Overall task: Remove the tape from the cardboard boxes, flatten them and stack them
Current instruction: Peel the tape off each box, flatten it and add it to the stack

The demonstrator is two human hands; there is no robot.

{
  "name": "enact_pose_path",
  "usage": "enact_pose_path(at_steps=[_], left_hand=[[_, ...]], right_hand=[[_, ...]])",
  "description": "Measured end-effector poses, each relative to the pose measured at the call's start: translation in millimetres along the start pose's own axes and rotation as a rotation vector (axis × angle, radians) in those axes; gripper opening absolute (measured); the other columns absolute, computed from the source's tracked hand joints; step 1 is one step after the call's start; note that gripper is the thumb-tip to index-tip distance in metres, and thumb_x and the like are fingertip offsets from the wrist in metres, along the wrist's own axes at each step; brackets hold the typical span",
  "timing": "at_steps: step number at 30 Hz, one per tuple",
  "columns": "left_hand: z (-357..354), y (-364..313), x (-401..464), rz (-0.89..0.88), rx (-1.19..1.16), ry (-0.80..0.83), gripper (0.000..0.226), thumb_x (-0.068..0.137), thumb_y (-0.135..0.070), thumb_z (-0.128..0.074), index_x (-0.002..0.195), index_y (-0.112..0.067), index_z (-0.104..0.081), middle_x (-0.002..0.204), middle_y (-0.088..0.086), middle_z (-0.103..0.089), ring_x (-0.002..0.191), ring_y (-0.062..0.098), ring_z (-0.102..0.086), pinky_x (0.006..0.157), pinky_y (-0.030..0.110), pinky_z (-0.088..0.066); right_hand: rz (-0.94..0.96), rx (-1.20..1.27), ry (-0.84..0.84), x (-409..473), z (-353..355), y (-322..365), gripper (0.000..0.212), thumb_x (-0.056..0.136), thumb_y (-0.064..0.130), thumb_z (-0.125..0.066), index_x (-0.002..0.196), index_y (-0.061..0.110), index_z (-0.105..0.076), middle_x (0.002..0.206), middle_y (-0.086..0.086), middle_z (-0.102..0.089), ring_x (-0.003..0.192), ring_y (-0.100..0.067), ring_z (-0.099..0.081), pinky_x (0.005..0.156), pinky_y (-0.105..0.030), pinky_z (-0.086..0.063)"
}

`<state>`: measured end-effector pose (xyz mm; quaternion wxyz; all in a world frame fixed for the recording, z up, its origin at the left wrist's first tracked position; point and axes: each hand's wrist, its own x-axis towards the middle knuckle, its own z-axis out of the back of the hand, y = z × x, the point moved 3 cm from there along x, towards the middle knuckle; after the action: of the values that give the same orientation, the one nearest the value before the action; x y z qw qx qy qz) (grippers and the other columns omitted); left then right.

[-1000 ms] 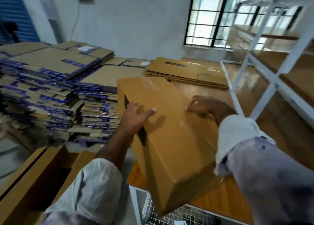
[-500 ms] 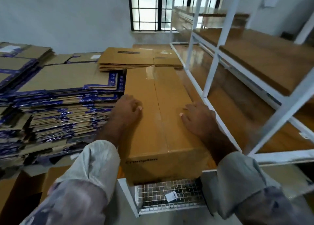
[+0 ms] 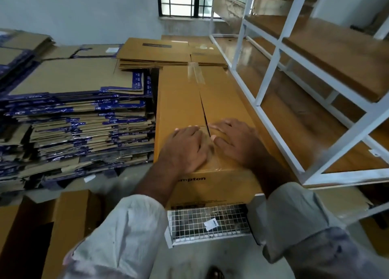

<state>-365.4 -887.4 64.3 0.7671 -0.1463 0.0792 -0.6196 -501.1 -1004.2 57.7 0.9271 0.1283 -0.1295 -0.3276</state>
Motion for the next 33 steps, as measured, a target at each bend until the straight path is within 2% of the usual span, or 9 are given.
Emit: enact_pose_path(at_steps=[10, 12, 16, 19, 24, 27, 29, 31, 33], left_hand=[[5.1, 8.8, 6.4, -0.022, 0.014, 0.031, 0.056, 0.106, -0.046, -0.032, 0.153, -0.017, -0.042, 0.165, 0.003, -0.032, 0.152, 0.018, -0.026, 0.124, 0.040, -0.015], [6.9, 8.3, 6.1, -0.020, 0.005, 0.067, 0.072, 0.099, -0.061, -0.033, 0.155, -0.016, -0.040, 0.166, 0.003, -0.030, 0.152, 0.019, -0.024, 0.124, 0.040, -0.013], [7.3, 7.7, 1.0, -0.026, 0.076, 0.151, 0.137, 0.053, -0.101, -0.022, 0.159, -0.014, -0.027, 0.169, 0.004, -0.021, 0.154, 0.021, -0.019, 0.125, 0.046, -0.011], [3.6, 10.0, 0.5, -0.067, 0.135, 0.130, 0.151, 0.043, -0.107, -0.024, 0.159, -0.010, -0.024, 0.169, 0.009, -0.020, 0.155, 0.024, -0.018, 0.126, 0.050, -0.010], [0.4, 15.3, 5.3, -0.079, 0.071, 0.029, 0.137, 0.046, -0.105, -0.047, 0.150, -0.015, -0.042, 0.160, 0.004, -0.035, 0.146, 0.023, -0.032, 0.122, 0.048, -0.021], [8.3, 17.1, 12.5, -0.094, 0.092, -0.093, 0.123, 0.044, -0.105, -0.048, 0.134, -0.021, -0.058, 0.139, 0.000, -0.042, 0.127, 0.019, -0.036, 0.109, 0.047, -0.037], [12.3, 14.3, 15.8, -0.042, 0.195, -0.126, 0.118, 0.046, -0.106, -0.043, 0.130, -0.024, -0.061, 0.132, -0.003, -0.048, 0.123, 0.018, -0.040, 0.103, 0.044, -0.038], [6.0, 10.1, 14.2, 0.036, 0.256, -0.149, 0.109, 0.057, -0.103, -0.042, 0.131, -0.025, -0.060, 0.134, -0.004, -0.055, 0.124, 0.019, -0.046, 0.102, 0.044, -0.037], [-9.4, 8.0, 4.2, 0.040, 0.248, -0.290, 0.092, 0.073, -0.095, -0.041, 0.127, -0.024, -0.064, 0.131, -0.003, -0.062, 0.121, 0.019, -0.054, 0.101, 0.042, -0.040]], right_hand=[[0.054, -0.094, -0.004, 3.5, -0.3, 8.2, 0.047, 0.093, 0.054, -0.040, 0.133, 0.038, -0.059, 0.146, 0.003, -0.051, 0.133, -0.021, -0.045, 0.104, -0.049, -0.031], [0.058, -0.079, -0.020, 3.4, 0.2, 8.8, 0.044, 0.093, 0.052, -0.041, 0.129, 0.038, -0.061, 0.141, 0.004, -0.054, 0.129, -0.020, -0.047, 0.101, -0.047, -0.031], [0.051, -0.004, -0.040, 7.4, -2.5, 5.1, 0.031, 0.091, 0.055, -0.042, 0.114, 0.045, -0.061, 0.133, 0.011, -0.057, 0.125, -0.016, -0.049, 0.104, -0.052, -0.035], [0.031, 0.076, 0.008, 18.9, -9.4, -4.3, 0.019, 0.088, 0.061, -0.041, 0.101, 0.059, -0.055, 0.125, 0.017, -0.058, 0.126, -0.016, -0.049, 0.105, -0.061, -0.036], [-0.063, 0.079, 0.007, 33.5, -13.5, 4.5, 0.021, 0.082, 0.064, -0.033, 0.088, 0.059, -0.052, 0.125, 0.008, -0.056, 0.126, -0.021, -0.044, 0.105, -0.061, -0.034], [-0.056, 0.054, -0.061, 32.7, -15.9, 4.7, 0.023, 0.089, 0.055, -0.035, 0.099, 0.046, -0.054, 0.131, 0.006, -0.053, 0.126, -0.021, -0.043, 0.105, -0.060, -0.034], [-0.075, 0.009, -0.086, 40.4, -12.6, 1.6, 0.022, 0.096, 0.046, -0.042, 0.109, 0.040, -0.058, 0.137, 0.004, -0.051, 0.127, -0.022, -0.042, 0.106, -0.054, -0.031], [-0.097, -0.056, -0.088, 52.0, -8.6, 1.5, 0.026, 0.101, 0.040, -0.046, 0.124, 0.036, -0.058, 0.144, 0.002, -0.048, 0.130, -0.023, -0.042, 0.105, -0.051, -0.028], [-0.106, -0.089, -0.074, 60.3, -8.3, 1.2, 0.034, 0.103, 0.039, -0.046, 0.135, 0.032, -0.054, 0.148, 0.001, -0.046, 0.132, -0.024, -0.041, 0.106, -0.051, -0.027]])
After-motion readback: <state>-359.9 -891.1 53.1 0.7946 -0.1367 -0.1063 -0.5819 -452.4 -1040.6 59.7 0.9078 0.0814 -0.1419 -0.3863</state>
